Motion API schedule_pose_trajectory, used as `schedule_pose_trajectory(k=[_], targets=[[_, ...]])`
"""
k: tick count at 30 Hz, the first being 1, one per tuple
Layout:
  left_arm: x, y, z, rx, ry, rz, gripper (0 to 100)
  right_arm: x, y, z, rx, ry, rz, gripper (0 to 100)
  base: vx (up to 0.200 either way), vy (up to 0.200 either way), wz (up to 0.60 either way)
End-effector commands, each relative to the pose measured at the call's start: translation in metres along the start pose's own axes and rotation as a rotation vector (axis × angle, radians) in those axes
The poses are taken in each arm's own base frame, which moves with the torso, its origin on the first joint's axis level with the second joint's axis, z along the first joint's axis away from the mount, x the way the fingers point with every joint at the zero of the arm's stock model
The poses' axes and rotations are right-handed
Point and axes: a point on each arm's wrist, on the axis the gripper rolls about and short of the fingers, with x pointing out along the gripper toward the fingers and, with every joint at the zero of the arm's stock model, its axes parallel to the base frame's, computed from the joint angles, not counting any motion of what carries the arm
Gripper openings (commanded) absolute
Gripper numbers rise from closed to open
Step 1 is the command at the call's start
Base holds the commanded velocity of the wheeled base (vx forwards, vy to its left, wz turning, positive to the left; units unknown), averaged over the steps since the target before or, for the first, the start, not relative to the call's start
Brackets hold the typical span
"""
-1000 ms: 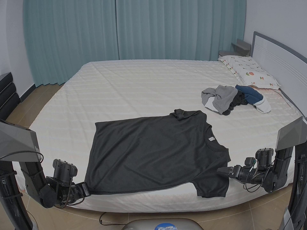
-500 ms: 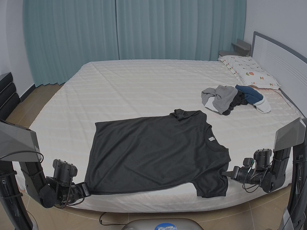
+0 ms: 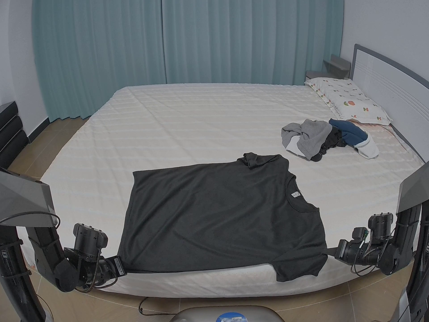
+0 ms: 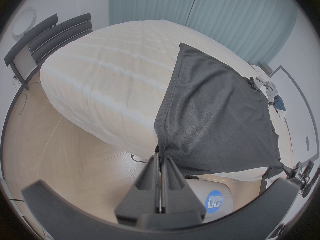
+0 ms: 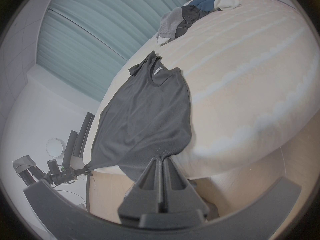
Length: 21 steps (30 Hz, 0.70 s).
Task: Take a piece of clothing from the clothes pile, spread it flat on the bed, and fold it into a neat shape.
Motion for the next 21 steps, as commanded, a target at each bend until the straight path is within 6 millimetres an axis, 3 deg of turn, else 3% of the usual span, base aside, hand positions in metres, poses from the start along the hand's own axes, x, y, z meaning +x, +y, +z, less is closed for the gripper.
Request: schedule_pose_trajectory(k=[1,10,21], targets=[[-0.002,0.001,-0.001,0.005,-0.003,0.006,0,-0.017,0.006,-0.009,0.008,0.019,-0.007,0,0.000,0.000,0.00],[-0.012,0.005,-0.005,0.053,-0.002,0.008,0,-0.034,0.008,-0.026,-0.012,0.042,-0.023,0,0.000,0.000,0.00],[-0.015,0.008,-0.009,0.080,0.014,0.017,0,-0.046,0.013,-0.029,0.010,0.077,-0.084,0,0.000,0.000,0.00]])
